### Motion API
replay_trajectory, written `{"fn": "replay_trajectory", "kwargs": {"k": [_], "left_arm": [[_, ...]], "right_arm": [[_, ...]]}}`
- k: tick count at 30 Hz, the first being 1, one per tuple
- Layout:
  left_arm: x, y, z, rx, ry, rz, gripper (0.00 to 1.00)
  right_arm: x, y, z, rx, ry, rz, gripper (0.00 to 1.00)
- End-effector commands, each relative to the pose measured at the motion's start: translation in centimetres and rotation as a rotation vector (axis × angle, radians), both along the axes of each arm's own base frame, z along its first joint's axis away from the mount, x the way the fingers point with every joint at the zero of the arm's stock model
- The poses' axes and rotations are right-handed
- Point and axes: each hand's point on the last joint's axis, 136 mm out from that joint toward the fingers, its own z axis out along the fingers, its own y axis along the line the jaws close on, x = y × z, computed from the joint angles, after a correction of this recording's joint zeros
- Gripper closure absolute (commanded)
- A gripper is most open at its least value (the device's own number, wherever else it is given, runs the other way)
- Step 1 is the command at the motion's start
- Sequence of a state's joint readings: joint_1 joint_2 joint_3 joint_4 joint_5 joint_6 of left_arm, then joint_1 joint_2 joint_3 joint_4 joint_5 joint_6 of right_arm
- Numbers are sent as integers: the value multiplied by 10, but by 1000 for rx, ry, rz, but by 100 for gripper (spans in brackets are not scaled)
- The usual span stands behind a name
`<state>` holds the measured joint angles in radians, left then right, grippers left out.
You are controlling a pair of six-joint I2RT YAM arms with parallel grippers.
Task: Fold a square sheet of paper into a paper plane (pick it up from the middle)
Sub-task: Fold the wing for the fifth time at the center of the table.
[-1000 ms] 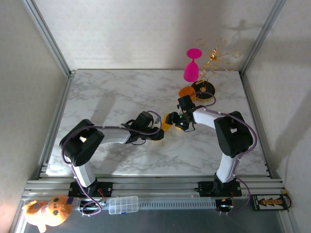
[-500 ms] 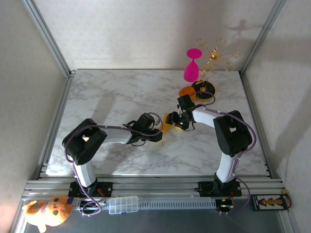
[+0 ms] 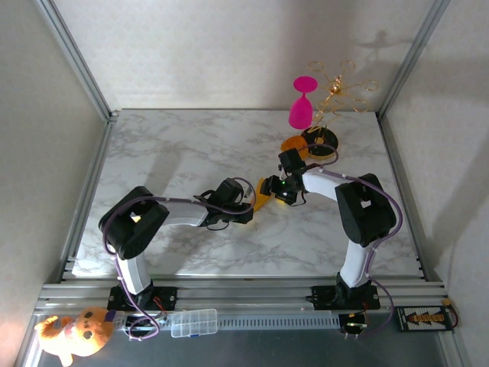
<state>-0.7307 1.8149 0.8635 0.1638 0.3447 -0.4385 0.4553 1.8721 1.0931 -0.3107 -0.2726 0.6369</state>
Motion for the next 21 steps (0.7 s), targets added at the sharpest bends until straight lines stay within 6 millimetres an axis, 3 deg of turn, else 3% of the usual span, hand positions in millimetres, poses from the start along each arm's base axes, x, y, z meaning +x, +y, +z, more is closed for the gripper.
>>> {"fn": "replay_trajectory", "kwargs": {"k": [1, 15, 19, 21], "left_arm": [[-5, -4, -2, -27, 71, -7, 92], [-6, -1, -9, -91, 173, 44, 98], [-7, 1, -14, -95, 192, 60, 99], [-7, 2, -16, -95, 204, 69, 100]], "right_arm": [[-22, -41, -73, -212, 105, -32, 35], [-18, -42, -66, -191, 88, -57, 36], [-10, -35, -49, -152, 44, -45, 35], [-2, -27, -31, -103, -8, -33, 34]]}}
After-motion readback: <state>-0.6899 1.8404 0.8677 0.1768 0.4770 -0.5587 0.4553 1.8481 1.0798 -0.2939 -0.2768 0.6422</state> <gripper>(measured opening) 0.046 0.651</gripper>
